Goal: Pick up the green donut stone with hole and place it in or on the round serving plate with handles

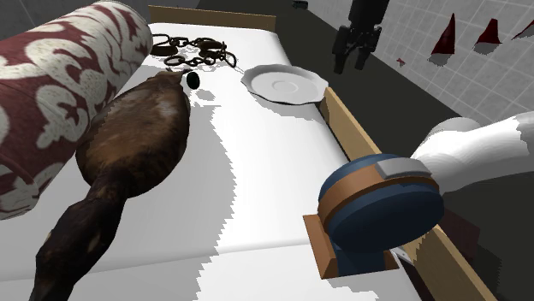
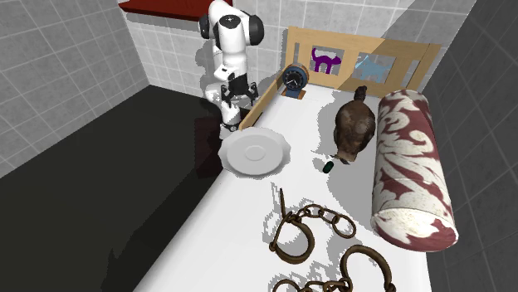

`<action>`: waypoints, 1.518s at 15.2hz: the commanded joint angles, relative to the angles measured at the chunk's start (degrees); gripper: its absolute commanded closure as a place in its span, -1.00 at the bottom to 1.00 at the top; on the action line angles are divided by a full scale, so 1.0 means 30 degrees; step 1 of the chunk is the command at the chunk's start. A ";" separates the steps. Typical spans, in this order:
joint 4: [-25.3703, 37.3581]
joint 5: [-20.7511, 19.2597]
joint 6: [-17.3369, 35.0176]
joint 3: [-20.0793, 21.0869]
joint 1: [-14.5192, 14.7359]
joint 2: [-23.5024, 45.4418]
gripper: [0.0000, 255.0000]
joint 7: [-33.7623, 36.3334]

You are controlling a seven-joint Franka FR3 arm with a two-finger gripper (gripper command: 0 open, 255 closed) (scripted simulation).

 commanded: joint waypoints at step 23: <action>0.9642 0.1973 0.6306 -0.1733 0.4089 1.4541 -1.00 -1.5863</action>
